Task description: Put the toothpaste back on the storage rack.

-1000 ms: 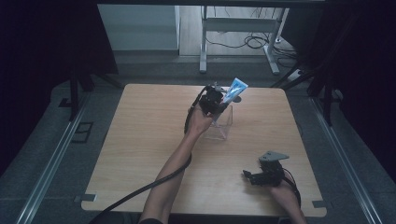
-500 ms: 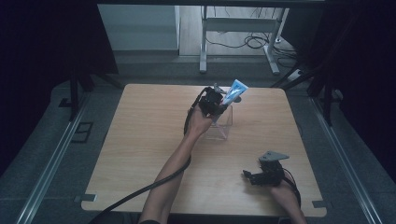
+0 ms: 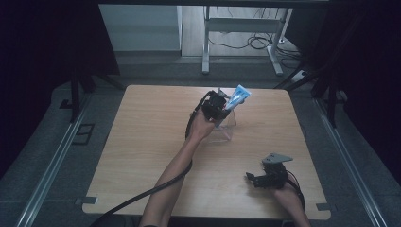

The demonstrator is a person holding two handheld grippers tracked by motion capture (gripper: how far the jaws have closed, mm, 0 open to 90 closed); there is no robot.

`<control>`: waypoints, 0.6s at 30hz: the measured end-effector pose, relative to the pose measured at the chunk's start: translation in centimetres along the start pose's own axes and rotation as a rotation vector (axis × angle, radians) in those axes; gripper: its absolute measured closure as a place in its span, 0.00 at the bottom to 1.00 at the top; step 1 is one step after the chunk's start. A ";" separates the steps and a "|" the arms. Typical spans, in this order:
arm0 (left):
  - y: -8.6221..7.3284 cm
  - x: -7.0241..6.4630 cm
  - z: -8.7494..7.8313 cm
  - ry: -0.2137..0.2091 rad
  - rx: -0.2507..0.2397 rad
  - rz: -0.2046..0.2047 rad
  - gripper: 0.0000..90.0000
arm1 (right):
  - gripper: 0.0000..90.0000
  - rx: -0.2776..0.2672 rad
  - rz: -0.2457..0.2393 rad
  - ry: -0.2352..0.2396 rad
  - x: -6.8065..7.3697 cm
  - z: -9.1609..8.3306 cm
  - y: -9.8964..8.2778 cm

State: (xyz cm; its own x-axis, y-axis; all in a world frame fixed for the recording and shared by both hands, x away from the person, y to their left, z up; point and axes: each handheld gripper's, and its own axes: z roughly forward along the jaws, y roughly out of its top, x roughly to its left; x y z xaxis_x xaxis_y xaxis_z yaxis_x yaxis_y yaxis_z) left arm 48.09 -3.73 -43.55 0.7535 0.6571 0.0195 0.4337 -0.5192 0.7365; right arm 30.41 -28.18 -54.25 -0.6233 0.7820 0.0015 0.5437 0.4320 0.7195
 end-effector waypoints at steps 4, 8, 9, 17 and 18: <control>0.0 0.0 -0.1 0.000 0.004 -0.007 0.80 | 0.11 0.000 0.000 0.000 0.0 0.0 0.0; -0.1 -0.1 -0.1 0.000 0.006 -0.012 0.80 | 0.11 0.000 0.000 0.000 0.0 0.0 0.0; -0.1 -0.1 -0.1 0.001 0.007 -0.012 0.79 | 0.11 0.000 0.000 0.000 0.0 0.0 0.0; -0.5 -0.1 0.0 0.002 0.032 -0.012 0.78 | 0.11 0.000 0.000 0.000 0.0 0.0 0.0; -0.6 -0.1 0.0 -0.001 0.036 -0.018 0.78 | 0.11 0.000 0.000 0.000 0.0 0.0 0.0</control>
State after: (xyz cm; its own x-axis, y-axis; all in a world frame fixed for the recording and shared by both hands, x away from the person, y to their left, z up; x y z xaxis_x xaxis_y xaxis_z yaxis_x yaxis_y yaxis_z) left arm 47.72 -3.51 -44.00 0.7457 0.6663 0.0058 0.4647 -0.5264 0.7120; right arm 30.41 -28.18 -54.25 -0.6233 0.7820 0.0015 0.5437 0.4320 0.7196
